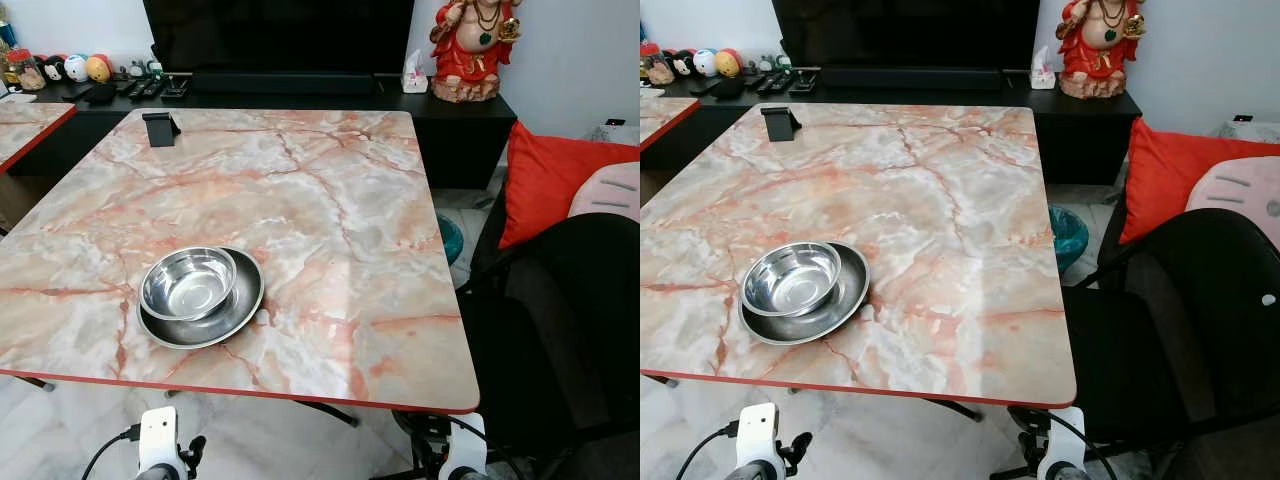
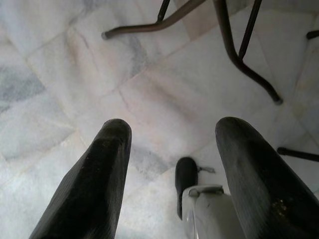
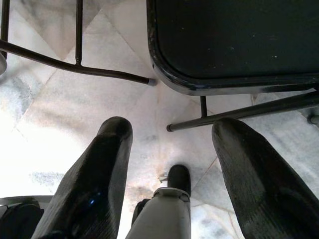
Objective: Setting the table
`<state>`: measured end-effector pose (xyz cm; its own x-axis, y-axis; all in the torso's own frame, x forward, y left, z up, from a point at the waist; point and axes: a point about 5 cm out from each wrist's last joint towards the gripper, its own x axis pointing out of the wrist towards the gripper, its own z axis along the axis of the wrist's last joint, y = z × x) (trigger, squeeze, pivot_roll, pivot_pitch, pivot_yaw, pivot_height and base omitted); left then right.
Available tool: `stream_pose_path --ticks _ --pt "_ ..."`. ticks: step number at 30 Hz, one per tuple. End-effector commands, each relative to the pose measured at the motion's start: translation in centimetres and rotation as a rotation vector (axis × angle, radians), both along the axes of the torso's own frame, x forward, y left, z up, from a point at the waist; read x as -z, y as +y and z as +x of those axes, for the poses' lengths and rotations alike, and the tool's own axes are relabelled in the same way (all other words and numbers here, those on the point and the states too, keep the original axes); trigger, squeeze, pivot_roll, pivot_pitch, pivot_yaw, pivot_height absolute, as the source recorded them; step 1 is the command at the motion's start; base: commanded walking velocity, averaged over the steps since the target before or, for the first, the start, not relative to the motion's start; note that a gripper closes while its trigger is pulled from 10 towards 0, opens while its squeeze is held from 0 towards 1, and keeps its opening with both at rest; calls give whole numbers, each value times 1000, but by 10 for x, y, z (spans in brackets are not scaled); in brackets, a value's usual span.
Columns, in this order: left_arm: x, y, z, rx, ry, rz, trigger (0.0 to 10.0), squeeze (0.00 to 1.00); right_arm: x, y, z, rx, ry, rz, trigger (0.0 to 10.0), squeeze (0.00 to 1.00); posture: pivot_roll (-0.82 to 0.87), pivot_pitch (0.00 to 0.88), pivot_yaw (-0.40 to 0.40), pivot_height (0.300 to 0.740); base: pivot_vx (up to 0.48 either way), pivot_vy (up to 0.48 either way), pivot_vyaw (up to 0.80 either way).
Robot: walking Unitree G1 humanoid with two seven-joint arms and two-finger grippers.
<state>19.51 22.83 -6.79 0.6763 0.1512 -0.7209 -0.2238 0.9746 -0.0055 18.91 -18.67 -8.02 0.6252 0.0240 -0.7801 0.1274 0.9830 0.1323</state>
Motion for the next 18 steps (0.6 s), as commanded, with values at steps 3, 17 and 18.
stream_pose_path --ticks 3,17,18 --pt "7 0 -12 -8 48 -2 10000 0 -2 1 3 -5 -12 -1 10000 0 -68 0 17 719 0 331 0" --pt "8 1 -14 -1 59 -1 10000 0 2 1 -4 -1 14 7 10000 0 -57 0 25 719 0 332 0" --pt "8 1 -15 1 61 -1 10000 0 2 0 -4 0 15 7 10000 0 -57 0 25 719 0 334 0"
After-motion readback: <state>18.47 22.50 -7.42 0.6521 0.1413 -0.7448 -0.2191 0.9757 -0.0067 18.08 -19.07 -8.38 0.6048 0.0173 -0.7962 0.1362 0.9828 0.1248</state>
